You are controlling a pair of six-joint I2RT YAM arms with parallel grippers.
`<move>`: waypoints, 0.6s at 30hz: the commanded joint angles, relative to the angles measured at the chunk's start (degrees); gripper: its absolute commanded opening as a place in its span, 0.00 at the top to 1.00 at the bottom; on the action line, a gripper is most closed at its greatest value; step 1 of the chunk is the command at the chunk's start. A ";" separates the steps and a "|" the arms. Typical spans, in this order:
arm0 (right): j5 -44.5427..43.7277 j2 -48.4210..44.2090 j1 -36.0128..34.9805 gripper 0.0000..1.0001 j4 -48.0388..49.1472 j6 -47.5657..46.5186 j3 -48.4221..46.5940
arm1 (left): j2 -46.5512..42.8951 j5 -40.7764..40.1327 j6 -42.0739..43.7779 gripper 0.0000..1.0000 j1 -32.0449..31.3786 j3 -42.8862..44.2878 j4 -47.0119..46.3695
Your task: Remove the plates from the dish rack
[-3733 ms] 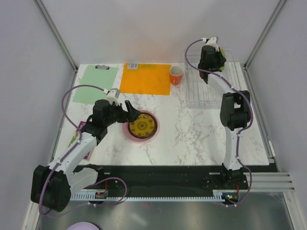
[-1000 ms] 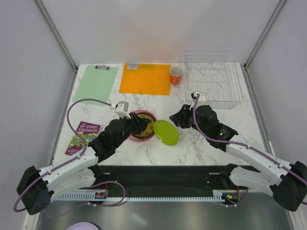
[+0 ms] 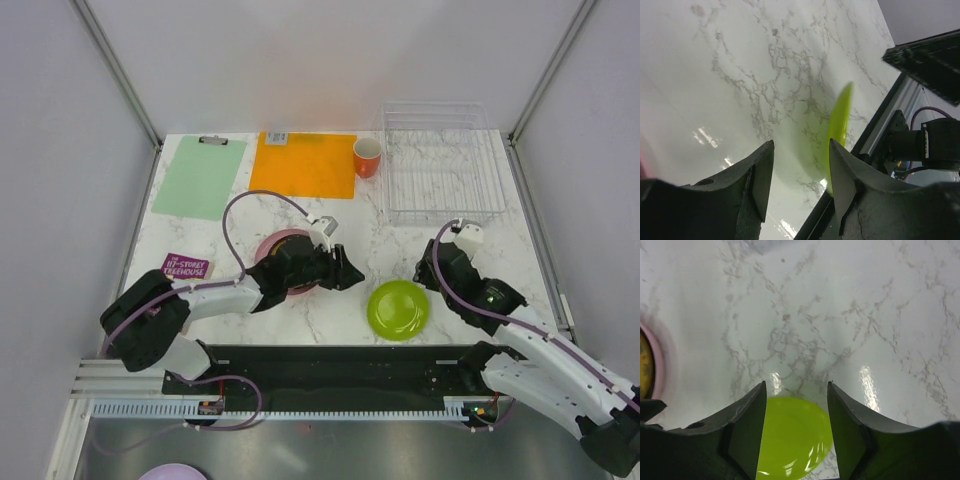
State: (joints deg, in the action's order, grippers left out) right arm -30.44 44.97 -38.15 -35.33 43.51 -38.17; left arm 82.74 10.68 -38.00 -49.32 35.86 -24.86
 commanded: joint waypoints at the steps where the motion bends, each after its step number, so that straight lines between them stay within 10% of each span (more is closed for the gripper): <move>1: 0.46 0.56 0.10 0.41 -5.18 8.33 4.68 | 5.67 4.53 -0.41 0.44 -2.61 4.48 -5.72; 18: 21.55 -10.17 0.09 0.41 1.40 16.43 22.52 | 16.40 8.13 -4.01 0.43 -4.38 6.50 -9.59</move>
State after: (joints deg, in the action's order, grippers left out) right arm -16.43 35.42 -38.02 -38.48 56.86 -19.40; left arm 97.78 16.58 -39.90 -52.75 39.90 -30.50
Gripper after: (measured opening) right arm 0.603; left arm 0.569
